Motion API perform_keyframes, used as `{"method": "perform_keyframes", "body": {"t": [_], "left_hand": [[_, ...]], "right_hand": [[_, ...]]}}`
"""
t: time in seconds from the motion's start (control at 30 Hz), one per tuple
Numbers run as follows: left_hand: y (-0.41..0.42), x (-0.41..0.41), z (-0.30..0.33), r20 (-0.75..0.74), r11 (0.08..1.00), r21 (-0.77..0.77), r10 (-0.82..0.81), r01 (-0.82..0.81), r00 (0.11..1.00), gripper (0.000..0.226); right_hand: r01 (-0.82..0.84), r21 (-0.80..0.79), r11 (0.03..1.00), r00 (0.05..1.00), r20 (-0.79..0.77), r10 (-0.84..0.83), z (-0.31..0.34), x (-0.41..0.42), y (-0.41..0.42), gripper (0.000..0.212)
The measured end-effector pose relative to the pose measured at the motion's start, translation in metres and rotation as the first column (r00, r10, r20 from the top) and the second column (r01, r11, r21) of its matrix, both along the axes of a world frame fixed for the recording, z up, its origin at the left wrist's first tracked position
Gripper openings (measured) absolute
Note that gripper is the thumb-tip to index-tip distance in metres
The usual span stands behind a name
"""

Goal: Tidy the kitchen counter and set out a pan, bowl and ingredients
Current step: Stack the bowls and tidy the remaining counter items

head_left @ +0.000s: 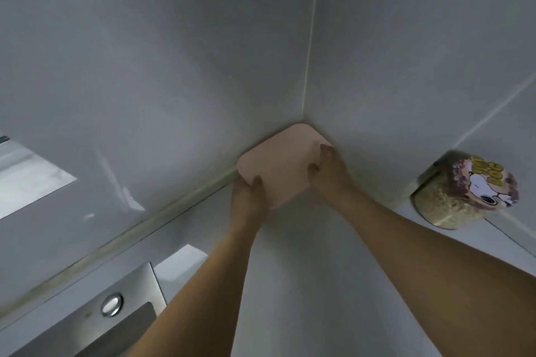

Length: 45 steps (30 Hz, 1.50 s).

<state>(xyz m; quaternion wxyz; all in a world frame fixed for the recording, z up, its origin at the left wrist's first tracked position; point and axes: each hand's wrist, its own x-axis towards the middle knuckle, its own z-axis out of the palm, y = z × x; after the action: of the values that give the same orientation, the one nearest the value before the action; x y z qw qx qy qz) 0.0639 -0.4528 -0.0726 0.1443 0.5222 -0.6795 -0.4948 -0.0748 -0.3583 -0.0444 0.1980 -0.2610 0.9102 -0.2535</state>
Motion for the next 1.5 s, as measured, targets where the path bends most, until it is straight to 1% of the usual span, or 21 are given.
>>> {"method": "perform_keyframes", "body": {"t": [0.13, 0.2, 0.27, 0.33, 0.47, 0.6, 0.67, 0.73, 0.8, 0.87, 1.0, 1.07, 1.17, 1.23, 1.3, 1.4, 1.5], "left_hand": [[-0.014, -0.003, -0.033, -0.034, 0.998, -0.046, -0.048, 0.046, 0.998, 0.043], [-0.015, -0.002, -0.039, -0.077, 0.998, -0.058, -0.04, 0.035, 0.996, 0.043], [-0.013, -0.003, -0.039, -0.139, 0.999, -0.032, -0.007, 0.003, 0.99, 0.039], [-0.012, -0.002, -0.039, -0.182, 0.999, -0.036, -0.002, -0.005, 0.983, 0.038], [-0.014, -0.002, -0.044, -0.156, 0.998, -0.059, -0.013, 0.004, 0.988, 0.04], [-0.019, 0.001, -0.045, -0.115, 0.999, -0.047, -0.006, 0.001, 0.993, 0.04], [-0.02, 0.002, -0.045, -0.114, 0.999, -0.041, -0.002, -0.002, 0.993, 0.039], [-0.019, 0.004, -0.046, -0.106, 0.999, -0.025, 0.02, -0.023, 0.994, 0.038], [-0.016, 0.006, -0.044, -0.038, 0.998, -0.053, 0.031, -0.033, 0.999, 0.041], [-0.013, 0.005, -0.039, 0.021, 0.996, -0.056, 0.064, -0.062, 0.998, 0.044], [-0.007, 0.005, -0.03, -0.008, 0.98, 0.083, 0.184, -0.182, 0.983, 0.042], [0.002, 0.014, -0.026, -0.011, 0.97, 0.13, 0.209, -0.206, 0.978, 0.041], [0.024, 0.033, -0.018, -0.016, 0.962, 0.189, 0.205, -0.198, 0.979, 0.038], [0.041, 0.042, -0.012, -0.024, 0.952, 0.229, 0.215, -0.204, 0.976, 0.037], [0.063, 0.049, -0.003, -0.043, 0.946, 0.257, 0.217, -0.199, 0.975, 0.035], [0.096, 0.057, 0.012, -0.069, 0.952, 0.261, 0.183, -0.159, 0.981, 0.036], [0.125, 0.059, 0.025, -0.1, 0.961, 0.253, 0.141, -0.112, 0.985, 0.037]], "right_hand": [[0.006, 0.068, 0.998, 0.992, -0.125, 0.003, -0.028, -0.008, -0.016, 0.055], [0.017, 0.076, 0.997, 0.981, -0.193, -0.002, -0.038, -0.008, -0.021, 0.058], [0.049, 0.08, 0.996, 0.963, -0.267, -0.026, -0.045, -0.008, -0.024, 0.064], [0.087, 0.07, 0.994, 0.954, -0.293, -0.063, -0.049, -0.01, -0.027, 0.069], [0.14, 0.082, 0.987, 0.95, -0.292, -0.11, -0.049, -0.012, -0.032, 0.059], [0.246, 0.107, 0.963, 0.95, -0.225, -0.217, -0.038, -0.013, -0.032, 0.047], [0.276, 0.106, 0.955, 0.952, -0.165, -0.256, -0.037, -0.015, -0.031, 0.045], [0.294, 0.057, 0.954, 0.955, -0.049, -0.292, -0.036, -0.017, -0.031, 0.047], [0.327, 0.014, 0.945, 0.942, 0.074, -0.327, -0.032, -0.02, -0.03, 0.047], [0.374, 0.0, 0.927, 0.916, 0.158, -0.369, -0.027, -0.021, -0.026, 0.048], [0.412, -0.031, 0.911, 0.88, 0.272, -0.389, -0.015, -0.008, -0.011, 0.057], [0.426, 0.007, 0.905, 0.868, 0.279, -0.411, -0.007, 0.003, 0.004, 0.059], [0.454, 0.068, 0.888, 0.851, 0.264, -0.455, 0.002, 0.023, 0.034, 0.06], [0.474, 0.056, 0.879, 0.839, 0.276, -0.469, 0.009, 0.039, 0.055, 0.056], [0.528, 0.047, 0.848, 0.805, 0.29, -0.517, 0.017, 0.054, 0.08, 0.056], [0.616, 0.045, 0.786, 0.747, 0.285, -0.601, 0.026, 0.067, 0.121, 0.058], [0.667, 0.026, 0.744, 0.714, 0.262, -0.649, 0.036, 0.078, 0.161, 0.049]]}}
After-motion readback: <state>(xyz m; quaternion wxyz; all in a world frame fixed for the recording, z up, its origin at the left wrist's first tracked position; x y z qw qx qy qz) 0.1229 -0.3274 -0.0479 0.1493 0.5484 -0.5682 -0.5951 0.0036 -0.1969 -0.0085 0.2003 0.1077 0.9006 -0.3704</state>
